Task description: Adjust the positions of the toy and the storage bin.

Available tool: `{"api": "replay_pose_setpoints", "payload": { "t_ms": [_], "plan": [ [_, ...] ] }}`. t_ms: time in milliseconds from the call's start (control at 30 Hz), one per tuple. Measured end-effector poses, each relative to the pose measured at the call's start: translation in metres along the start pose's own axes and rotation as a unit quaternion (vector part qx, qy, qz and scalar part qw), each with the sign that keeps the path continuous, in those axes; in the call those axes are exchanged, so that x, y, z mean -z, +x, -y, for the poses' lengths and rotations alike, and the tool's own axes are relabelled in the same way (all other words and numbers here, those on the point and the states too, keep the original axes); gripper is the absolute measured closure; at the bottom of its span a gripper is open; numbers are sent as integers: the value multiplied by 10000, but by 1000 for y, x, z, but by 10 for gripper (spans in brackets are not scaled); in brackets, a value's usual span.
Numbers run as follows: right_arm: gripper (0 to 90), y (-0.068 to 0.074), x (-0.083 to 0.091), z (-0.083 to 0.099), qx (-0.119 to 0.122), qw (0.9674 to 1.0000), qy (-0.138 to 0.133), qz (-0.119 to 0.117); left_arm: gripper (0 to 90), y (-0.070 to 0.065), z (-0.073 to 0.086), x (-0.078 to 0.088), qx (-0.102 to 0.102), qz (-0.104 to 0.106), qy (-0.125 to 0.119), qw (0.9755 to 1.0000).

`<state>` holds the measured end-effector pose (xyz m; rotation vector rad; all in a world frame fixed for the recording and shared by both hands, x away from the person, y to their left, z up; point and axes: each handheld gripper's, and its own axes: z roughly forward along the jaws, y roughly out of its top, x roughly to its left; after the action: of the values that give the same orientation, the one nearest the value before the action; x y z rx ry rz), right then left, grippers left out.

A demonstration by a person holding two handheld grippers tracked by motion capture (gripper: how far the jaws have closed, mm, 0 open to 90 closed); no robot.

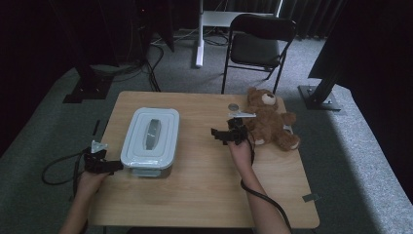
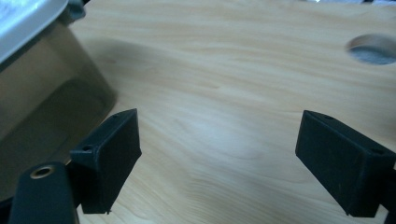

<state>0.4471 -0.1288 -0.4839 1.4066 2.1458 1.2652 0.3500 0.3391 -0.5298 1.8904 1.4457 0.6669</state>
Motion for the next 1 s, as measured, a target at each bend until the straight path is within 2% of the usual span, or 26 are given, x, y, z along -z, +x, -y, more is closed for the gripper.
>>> {"api": "replay_pose_setpoints", "payload": {
  "t_ms": [133,200,300,467,533,633,767,900,1000],
  "plan": [
    [133,16,-16,4,81,9999,50,-67,18,-1,-8,-5,-3,43,-2,10000],
    [132,23,-24,4,104,9997,66,-204,19,-3,-12,-6,-40,85,-4,10000],
    [133,36,-33,5,286,9993,118,-211,22,-9,-17,-7,-147,143,-26,9998],
    [132,51,-44,9,446,9984,159,-303,21,-15,-17,-5,-134,268,-60,9995],
    [132,53,-47,10,475,9976,158,-488,21,-20,-18,-4,-199,328,-74,9992],
    [132,55,-50,11,552,9969,252,-499,21,-28,-19,-2,-235,304,-111,9992],
    [132,51,-57,12,491,9966,341,-566,21,-37,-20,-4,-259,410,-85,9988],
    [132,49,-64,13,562,9959,459,-543,21,-49,-22,-3,-430,468,-98,9979],
    [132,49,-70,14,570,9949,548,-631,21,-59,-23,-3,-503,593,-116,9969]
  ]
}}
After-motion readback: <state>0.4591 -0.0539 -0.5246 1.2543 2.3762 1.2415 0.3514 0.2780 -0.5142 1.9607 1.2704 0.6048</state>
